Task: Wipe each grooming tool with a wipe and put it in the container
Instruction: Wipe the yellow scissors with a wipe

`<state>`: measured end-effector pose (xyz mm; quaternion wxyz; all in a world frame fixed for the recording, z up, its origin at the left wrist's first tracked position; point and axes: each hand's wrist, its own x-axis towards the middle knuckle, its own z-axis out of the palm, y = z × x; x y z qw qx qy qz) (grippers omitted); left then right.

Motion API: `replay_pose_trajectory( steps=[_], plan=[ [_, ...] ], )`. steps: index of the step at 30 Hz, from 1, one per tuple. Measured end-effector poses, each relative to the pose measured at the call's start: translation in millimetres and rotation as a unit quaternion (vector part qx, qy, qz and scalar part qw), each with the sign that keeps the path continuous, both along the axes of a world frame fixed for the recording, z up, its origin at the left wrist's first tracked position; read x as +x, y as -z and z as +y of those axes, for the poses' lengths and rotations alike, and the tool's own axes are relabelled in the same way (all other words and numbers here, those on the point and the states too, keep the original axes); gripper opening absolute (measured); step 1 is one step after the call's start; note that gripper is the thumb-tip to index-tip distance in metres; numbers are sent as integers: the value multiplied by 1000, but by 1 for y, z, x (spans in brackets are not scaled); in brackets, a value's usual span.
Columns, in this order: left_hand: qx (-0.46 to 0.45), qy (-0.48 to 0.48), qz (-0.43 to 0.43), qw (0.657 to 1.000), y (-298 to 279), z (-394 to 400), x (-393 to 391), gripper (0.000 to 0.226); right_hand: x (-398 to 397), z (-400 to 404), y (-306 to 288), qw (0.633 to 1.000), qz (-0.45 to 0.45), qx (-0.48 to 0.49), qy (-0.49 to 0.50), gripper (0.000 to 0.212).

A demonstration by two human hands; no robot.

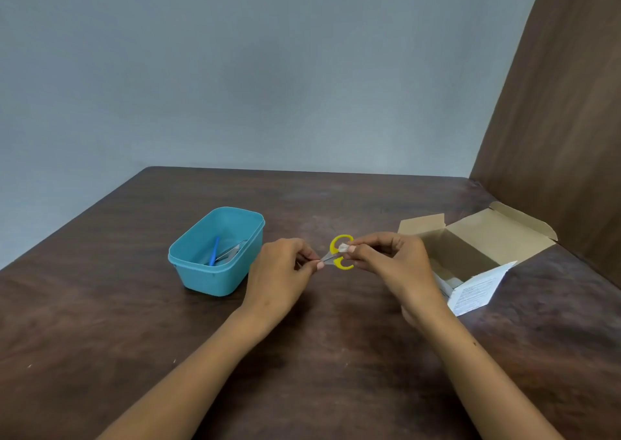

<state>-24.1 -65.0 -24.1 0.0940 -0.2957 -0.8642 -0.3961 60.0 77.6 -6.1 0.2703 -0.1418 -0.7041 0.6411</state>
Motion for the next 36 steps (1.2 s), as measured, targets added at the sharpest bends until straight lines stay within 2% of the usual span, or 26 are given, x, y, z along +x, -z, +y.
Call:
replay_pose_trajectory(
  steps=[2,4,6,9,14,21,33,36],
  plan=[
    [89,14,-86,992,-4,1,1,5,0,-1,-1,1000,-6,-10,3,6],
    [178,27,-204,962,-9,0,5,4,2,-1,-3,1000,-14,-28,6,8],
    [226,27,-295,928,-13,0,8,4,4,-1,-4,999,-19,-43,6,9],
    [259,16,-363,895,-15,-1,9,7,6,0,-6,998,-29,-62,4,9],
    [298,27,-427,853,-19,-1,12,13,6,0,-7,993,-43,-113,10,7],
    [316,75,-448,833,-22,-1,14,14,3,-4,-5,998,-30,-63,11,23],
    [329,100,-391,854,-20,-3,14,19,4,-2,-3,1000,-10,-25,12,14],
    [333,100,-381,857,-18,-2,13,20,2,-2,-3,999,0,-32,25,19]
  ],
)
